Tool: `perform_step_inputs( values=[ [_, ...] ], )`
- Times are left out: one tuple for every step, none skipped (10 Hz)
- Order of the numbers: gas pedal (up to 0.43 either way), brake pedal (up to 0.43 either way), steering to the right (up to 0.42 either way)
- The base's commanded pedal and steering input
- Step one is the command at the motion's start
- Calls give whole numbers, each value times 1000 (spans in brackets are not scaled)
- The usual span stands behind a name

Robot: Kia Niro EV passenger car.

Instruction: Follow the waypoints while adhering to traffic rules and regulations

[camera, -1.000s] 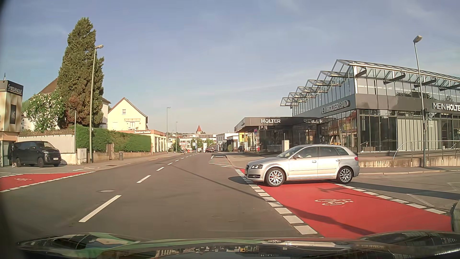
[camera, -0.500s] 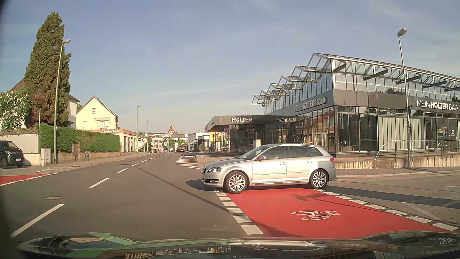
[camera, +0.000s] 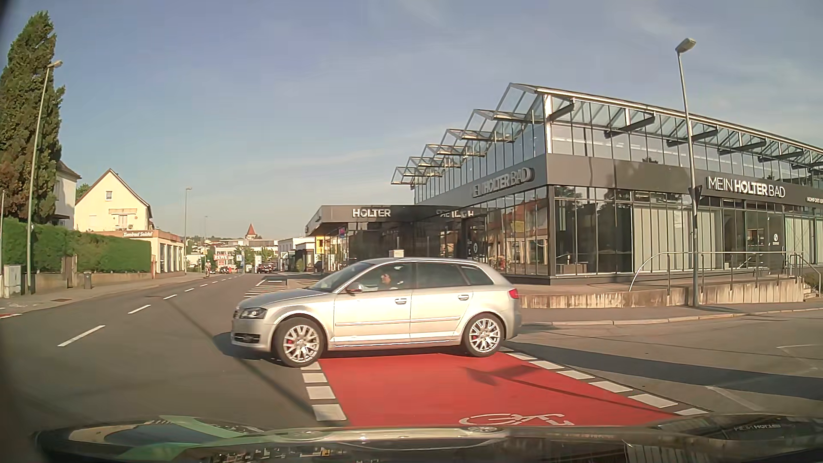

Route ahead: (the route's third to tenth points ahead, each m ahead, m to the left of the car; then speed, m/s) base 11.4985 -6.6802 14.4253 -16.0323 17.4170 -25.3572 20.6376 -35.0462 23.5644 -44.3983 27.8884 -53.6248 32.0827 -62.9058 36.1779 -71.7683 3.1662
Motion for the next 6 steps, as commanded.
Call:
perform_step_inputs(
  values=[
    [87, 0, 354],
    [87, 0, 375],
    [79, 0, 395],
    [67, 0, 410],
    [67, 0, 426],
    [67, 0, 437]
  ],
)
